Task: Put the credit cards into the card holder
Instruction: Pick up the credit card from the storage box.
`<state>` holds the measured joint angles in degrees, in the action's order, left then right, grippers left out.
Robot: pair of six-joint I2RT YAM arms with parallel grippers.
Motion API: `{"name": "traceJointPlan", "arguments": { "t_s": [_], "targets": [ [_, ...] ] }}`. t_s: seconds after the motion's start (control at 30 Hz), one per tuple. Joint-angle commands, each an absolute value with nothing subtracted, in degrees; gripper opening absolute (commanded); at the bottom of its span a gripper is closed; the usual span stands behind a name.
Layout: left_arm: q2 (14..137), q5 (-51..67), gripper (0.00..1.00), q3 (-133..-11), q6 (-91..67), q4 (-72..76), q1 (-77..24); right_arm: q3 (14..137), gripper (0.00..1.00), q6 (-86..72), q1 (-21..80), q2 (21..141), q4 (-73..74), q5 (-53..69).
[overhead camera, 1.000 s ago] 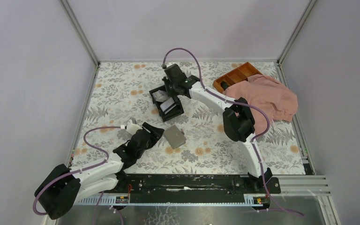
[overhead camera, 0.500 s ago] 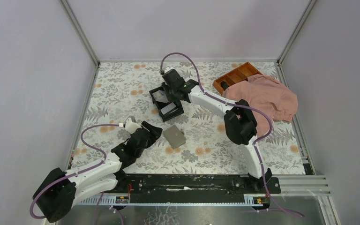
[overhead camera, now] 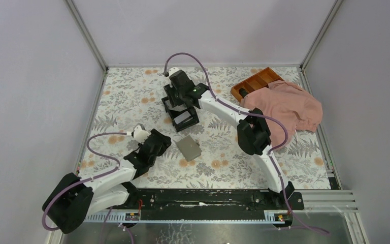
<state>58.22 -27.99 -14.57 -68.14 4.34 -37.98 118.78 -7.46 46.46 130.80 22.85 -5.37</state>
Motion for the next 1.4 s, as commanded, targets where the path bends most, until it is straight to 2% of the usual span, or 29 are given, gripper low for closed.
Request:
{"name": "traceJointPlan", "arguments": {
  "t_s": [0.0, 0.53, 1.07, 1.37],
  "targets": [
    [61.88, -25.59, 0.64, -17.36, -64.80, 10.83, -32.01, 126.98, 0.51, -7.59, 44.59, 135.18, 23.29, -0.96],
    [81.02, -17.68, 0.49, -27.03, -63.11, 20.37, -21.17, 132.71, 0.54, -10.51, 40.98, 142.12, 23.11, 5.09],
    [92.18, -13.55, 0.45, -33.84, -63.22, 23.03, -18.64, 132.90, 0.54, -13.40, 40.16, 144.75, 24.30, 9.79],
    [93.67, -12.29, 0.45, -35.25, -63.19, 23.51, -18.55, 130.55, 0.45, -15.21, 40.17, 143.37, 23.38, 12.12]
  ]
}}
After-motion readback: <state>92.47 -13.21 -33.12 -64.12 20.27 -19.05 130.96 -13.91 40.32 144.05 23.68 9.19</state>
